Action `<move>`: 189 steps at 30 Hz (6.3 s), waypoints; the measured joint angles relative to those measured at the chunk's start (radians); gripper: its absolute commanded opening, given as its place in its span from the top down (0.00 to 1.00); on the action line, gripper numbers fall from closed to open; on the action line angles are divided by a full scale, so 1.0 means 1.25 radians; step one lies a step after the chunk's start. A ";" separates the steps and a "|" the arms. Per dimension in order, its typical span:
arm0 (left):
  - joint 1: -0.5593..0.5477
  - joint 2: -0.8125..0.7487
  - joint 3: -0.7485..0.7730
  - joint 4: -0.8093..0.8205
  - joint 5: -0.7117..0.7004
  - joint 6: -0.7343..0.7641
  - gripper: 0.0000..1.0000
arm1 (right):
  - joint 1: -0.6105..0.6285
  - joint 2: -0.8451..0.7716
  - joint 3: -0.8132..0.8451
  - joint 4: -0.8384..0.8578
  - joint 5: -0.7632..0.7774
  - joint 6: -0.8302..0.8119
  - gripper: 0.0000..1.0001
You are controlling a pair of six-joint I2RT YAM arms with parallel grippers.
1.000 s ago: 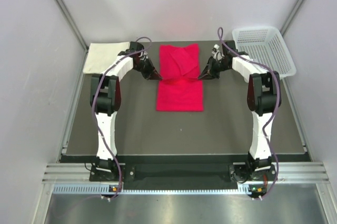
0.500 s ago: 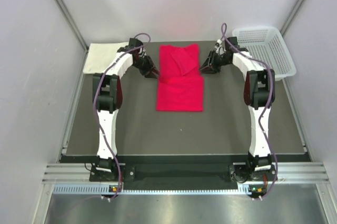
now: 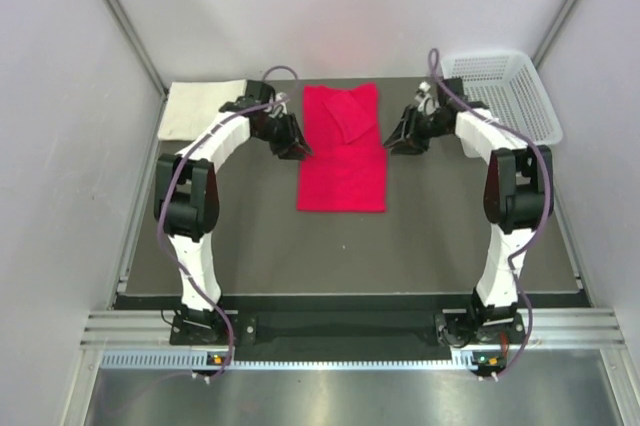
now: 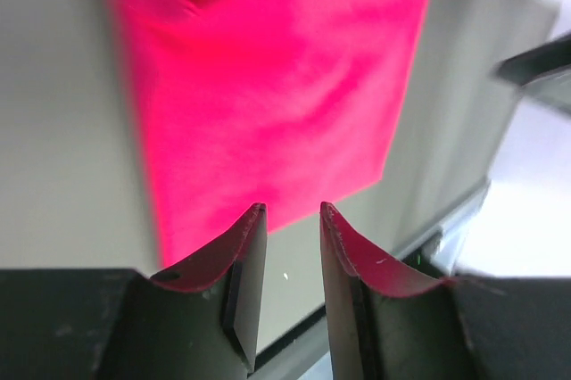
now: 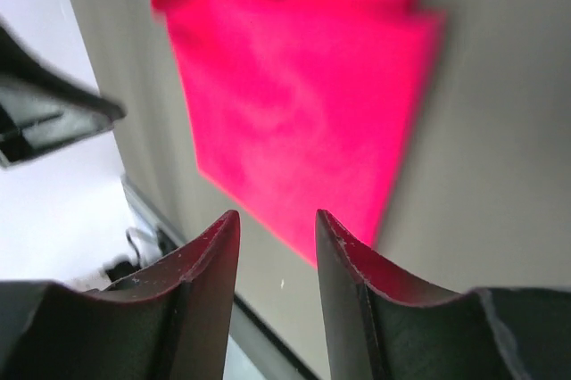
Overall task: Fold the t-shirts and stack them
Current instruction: Fold the tshirt
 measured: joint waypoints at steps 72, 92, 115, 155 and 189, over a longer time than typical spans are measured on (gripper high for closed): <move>0.016 -0.097 -0.493 0.239 0.115 0.016 0.75 | 0.067 -0.161 -0.534 0.208 -0.060 -0.045 0.62; 0.016 -0.117 -0.532 0.245 0.105 0.011 0.94 | 0.065 -0.149 -0.540 0.208 -0.024 -0.056 0.99; 0.005 -0.547 -1.001 0.519 -0.041 -0.475 0.46 | 0.145 -0.539 -1.021 0.664 0.204 0.481 0.59; -0.152 -0.481 -1.068 0.828 -0.349 -0.967 0.57 | 0.399 -0.504 -0.981 0.689 0.746 0.980 0.62; -0.114 -0.379 -1.057 0.935 -0.268 -0.891 1.00 | 0.405 -0.465 -0.979 0.712 0.743 0.975 1.00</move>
